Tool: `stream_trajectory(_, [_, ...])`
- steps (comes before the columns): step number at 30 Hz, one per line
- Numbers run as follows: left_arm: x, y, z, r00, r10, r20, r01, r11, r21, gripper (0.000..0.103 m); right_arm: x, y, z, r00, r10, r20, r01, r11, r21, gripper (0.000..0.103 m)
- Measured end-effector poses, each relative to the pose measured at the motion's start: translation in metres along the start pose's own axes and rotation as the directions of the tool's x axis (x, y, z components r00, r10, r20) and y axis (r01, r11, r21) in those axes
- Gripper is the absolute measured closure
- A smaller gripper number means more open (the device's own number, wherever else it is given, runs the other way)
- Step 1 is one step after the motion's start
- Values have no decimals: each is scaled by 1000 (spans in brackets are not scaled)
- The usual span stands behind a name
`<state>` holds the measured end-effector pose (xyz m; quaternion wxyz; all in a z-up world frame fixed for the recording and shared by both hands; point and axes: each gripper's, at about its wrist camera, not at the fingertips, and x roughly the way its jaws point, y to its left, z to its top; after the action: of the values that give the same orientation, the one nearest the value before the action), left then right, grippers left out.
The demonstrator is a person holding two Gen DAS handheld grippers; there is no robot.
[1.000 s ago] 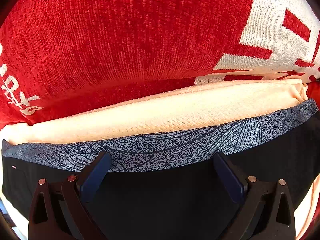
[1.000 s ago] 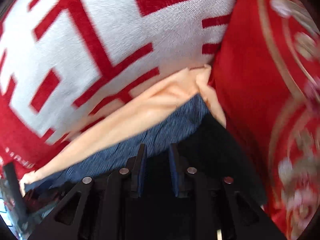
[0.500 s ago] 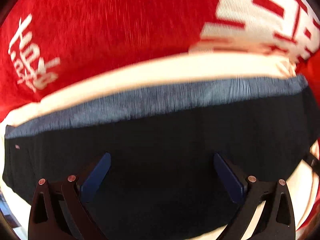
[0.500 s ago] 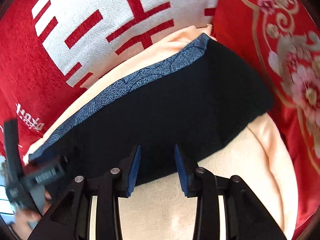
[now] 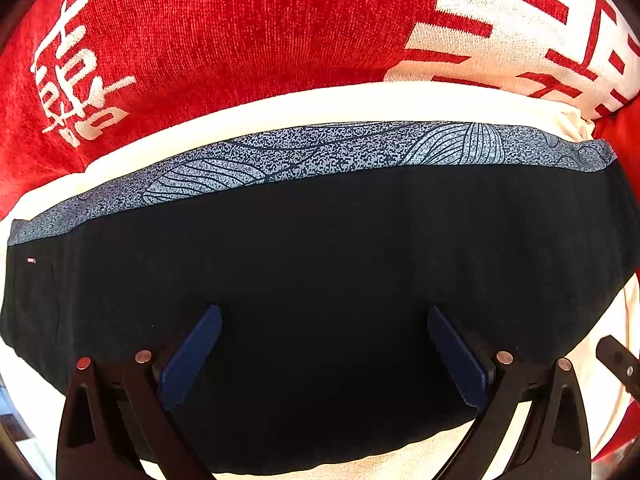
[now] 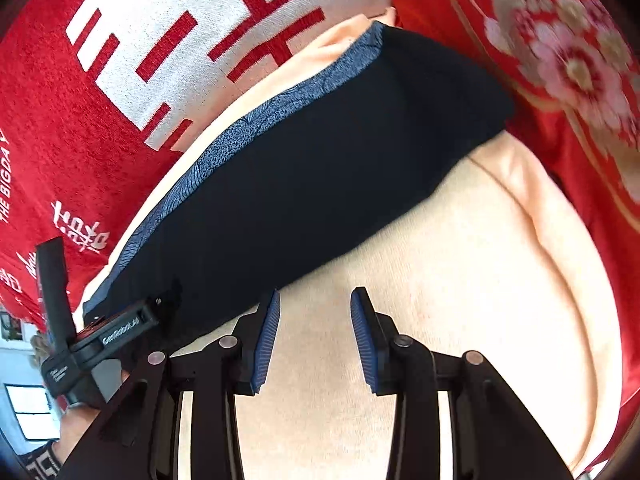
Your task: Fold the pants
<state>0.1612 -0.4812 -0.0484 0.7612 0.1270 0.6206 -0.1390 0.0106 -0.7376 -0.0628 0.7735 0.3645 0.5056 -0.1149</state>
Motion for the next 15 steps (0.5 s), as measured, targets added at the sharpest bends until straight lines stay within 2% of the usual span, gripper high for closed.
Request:
stream_trajectory(7, [3, -10, 8, 1000, 11, -5, -11, 1000, 3, 0, -2, -17, 5, 999, 38, 14, -38, 996, 77, 62])
stream_trajectory(12, [2, -13, 8, 1000, 14, 1, -14, 1000, 7, 0, -6, -32, 16, 999, -4, 48, -3, 991, 136, 62])
stream_trajectory(15, [1, -15, 6, 1000, 15, 4, -15, 1000, 10, 0, -6, -36, 22, 999, 13, 52, -21, 988, 152, 63])
